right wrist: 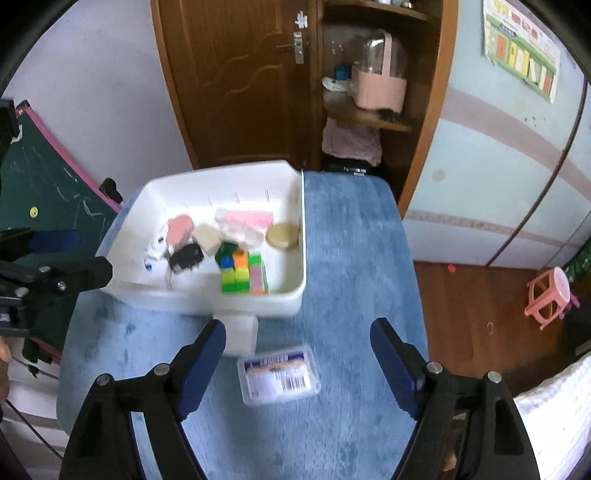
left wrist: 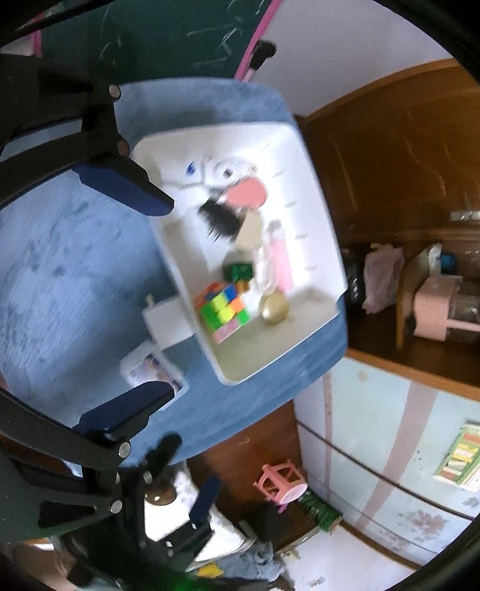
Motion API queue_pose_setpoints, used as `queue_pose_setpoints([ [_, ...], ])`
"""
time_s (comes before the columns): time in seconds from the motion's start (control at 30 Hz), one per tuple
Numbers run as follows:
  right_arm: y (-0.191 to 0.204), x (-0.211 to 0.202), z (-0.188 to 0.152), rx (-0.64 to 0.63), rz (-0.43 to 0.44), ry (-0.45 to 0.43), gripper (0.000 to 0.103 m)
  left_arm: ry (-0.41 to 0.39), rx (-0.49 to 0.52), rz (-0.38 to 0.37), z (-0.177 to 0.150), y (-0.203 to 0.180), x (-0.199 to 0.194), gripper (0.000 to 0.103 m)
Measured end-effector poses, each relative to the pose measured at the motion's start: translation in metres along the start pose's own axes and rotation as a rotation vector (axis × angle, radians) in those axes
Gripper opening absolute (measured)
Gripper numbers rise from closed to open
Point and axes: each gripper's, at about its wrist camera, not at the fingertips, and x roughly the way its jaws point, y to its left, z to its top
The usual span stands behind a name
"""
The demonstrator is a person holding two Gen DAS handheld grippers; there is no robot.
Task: Organize rigid objects
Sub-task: 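Grasp the white charger block with the left tool while the right tool grasps the toothbrush box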
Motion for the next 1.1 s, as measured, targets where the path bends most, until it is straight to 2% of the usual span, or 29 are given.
queue_pose_setpoints([
  [0.27, 0.002, 0.022, -0.051, 0.021, 0.026, 0.011, 0.081, 0.08, -0.069, -0.034, -0.02, -0.018, 0.039, 0.096],
  [0.5, -0.003, 0.037, -0.081, 0.083, 0.06, -0.009, 0.081, 0.12, -0.116, 0.005, -0.025, -0.027, 0.079, 0.096],
  [0.8, -0.008, 0.057, -0.099, 0.096, 0.091, -0.021, 0.081, 0.178, -0.153, 0.065, -0.02, -0.034, 0.135, 0.096],
  [0.93, -0.009, 0.064, -0.102, 0.093, 0.128, -0.032, 0.081, 0.186, -0.169, 0.093, -0.015, -0.032, 0.151, 0.096],
  [1.1, -0.005, 0.078, -0.1, 0.062, 0.123, -0.034, 0.081, 0.198, -0.183, 0.103, -0.013, -0.028, 0.164, 0.096],
])
